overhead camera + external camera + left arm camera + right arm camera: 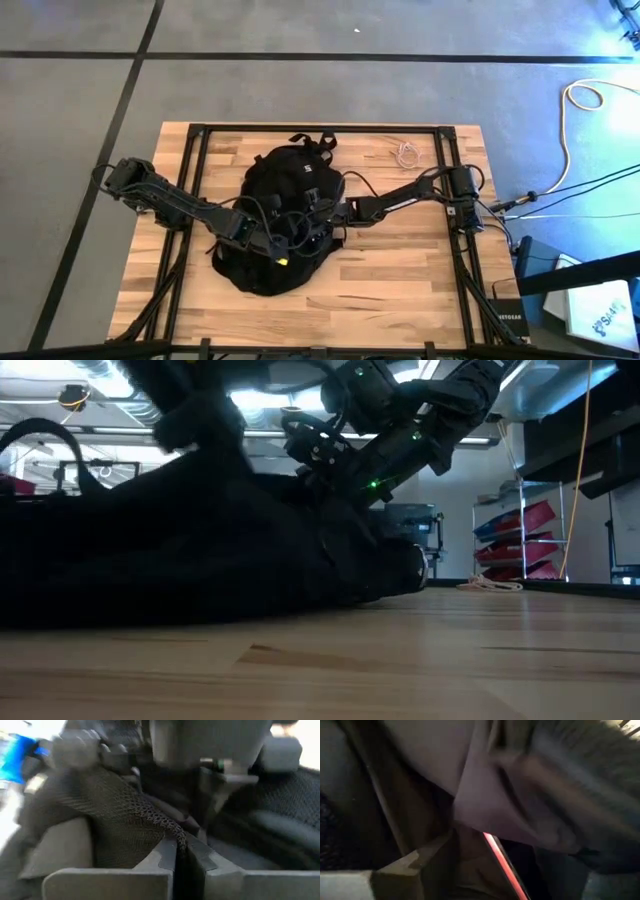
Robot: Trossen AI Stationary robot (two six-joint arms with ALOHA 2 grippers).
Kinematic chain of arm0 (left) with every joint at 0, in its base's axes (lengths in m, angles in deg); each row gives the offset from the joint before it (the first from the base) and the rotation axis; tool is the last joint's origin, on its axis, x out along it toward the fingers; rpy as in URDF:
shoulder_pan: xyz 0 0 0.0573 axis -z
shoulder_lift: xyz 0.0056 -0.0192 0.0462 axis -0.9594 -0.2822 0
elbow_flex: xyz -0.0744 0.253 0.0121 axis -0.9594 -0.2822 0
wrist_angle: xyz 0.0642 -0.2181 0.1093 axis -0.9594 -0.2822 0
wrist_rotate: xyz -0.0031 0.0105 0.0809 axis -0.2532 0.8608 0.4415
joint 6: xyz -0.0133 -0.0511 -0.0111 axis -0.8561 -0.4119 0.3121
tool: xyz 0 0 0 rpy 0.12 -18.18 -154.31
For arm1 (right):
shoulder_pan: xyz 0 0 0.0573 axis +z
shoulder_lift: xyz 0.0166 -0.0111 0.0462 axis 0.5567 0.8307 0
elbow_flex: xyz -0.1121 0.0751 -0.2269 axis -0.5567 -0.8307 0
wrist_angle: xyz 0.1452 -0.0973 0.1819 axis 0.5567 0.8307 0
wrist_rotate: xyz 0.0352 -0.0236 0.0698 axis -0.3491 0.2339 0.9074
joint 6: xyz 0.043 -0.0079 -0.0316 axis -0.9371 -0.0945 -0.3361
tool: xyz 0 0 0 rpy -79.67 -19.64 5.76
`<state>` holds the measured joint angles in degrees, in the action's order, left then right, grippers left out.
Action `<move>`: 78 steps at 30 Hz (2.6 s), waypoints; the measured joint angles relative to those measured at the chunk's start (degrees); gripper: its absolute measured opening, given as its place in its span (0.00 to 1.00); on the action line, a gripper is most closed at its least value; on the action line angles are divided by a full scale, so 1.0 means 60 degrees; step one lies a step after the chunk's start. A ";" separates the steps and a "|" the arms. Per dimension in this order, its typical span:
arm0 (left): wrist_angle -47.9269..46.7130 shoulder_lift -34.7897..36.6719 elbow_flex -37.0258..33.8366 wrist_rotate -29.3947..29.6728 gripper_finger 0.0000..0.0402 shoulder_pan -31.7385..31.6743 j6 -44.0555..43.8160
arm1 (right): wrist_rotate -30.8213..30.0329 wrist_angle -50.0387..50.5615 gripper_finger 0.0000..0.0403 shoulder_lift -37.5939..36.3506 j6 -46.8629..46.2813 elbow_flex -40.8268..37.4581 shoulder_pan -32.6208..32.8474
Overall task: Unpack backpack
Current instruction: Remove the pink cellphone from the black backpack
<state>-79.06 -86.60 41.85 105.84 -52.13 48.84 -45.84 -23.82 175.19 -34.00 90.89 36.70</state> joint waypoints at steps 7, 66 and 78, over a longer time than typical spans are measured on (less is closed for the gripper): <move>-0.0806 0.0078 -0.0238 -0.0562 0.00 0.0065 -0.0301 | -0.0104 -0.0387 0.62 0.0036 0.0196 -0.0009 0.0116; -0.0043 0.1959 -0.0407 0.0639 0.00 0.0798 0.1082 | -0.0790 0.6165 0.62 -0.2059 -0.0616 0.1670 0.0579; -0.0070 0.1963 -0.0411 0.0530 0.00 0.0809 0.1057 | 0.0728 0.5203 0.62 -0.2383 -0.2692 0.1663 0.0505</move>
<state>-79.47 -74.82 39.39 109.02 -47.28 55.18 -41.47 7.40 160.89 -50.15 100.87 39.73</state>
